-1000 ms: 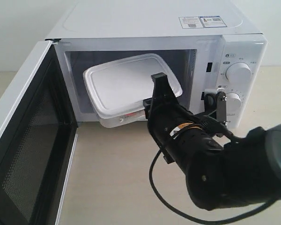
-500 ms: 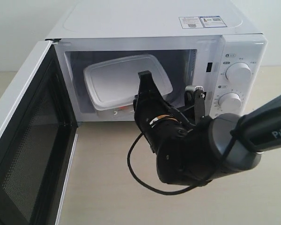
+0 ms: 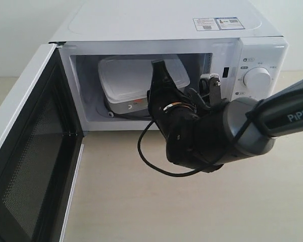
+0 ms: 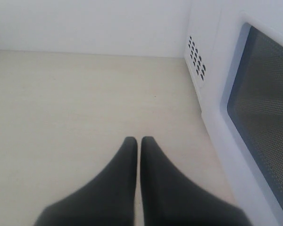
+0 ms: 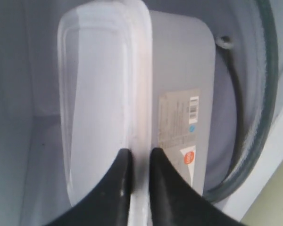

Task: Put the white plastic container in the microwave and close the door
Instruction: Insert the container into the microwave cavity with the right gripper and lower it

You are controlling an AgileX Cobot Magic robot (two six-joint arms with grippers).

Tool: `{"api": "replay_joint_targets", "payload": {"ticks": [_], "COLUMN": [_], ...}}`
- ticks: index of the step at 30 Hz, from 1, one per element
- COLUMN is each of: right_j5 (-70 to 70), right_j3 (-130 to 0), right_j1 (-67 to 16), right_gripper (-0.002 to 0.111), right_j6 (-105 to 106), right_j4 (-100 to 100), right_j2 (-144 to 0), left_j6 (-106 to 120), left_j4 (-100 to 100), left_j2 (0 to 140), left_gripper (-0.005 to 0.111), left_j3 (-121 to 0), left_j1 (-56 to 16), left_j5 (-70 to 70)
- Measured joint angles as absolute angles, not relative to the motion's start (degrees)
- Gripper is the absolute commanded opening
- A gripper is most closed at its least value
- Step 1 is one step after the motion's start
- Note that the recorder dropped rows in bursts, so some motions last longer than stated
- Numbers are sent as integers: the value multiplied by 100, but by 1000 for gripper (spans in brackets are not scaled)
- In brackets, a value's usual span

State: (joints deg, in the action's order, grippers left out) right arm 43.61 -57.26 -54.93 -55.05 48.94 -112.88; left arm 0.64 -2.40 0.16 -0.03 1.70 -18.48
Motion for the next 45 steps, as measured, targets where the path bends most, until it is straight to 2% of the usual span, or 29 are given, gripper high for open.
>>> {"api": "replay_joint_targets", "payload": {"ticks": [35,37,43,45], "right_j5": [4284,4315,4445,4486], "right_j3": [-6099,-6099,-6108,-6108], "right_j1": [-5468,-5468,-5468,-5468], "right_gripper": [1,7,45,51], "right_j6": [-5403,-5403,-5403,-5403], "right_j4": [4914,4894,4840,4840], "right_j2": [-11748,-11748,-11748,-11748], "left_j6": [64,64,64,64], "left_j4": [-240,-240,-240,-240], "left_j2": [16,16,16,16], "left_gripper": [4,4,4,4], "left_j3": [-3,-3,-3,-3], "left_j1": [170,170,170,170], "left_j5": [-1848,-1848,-1848,-1848]}}
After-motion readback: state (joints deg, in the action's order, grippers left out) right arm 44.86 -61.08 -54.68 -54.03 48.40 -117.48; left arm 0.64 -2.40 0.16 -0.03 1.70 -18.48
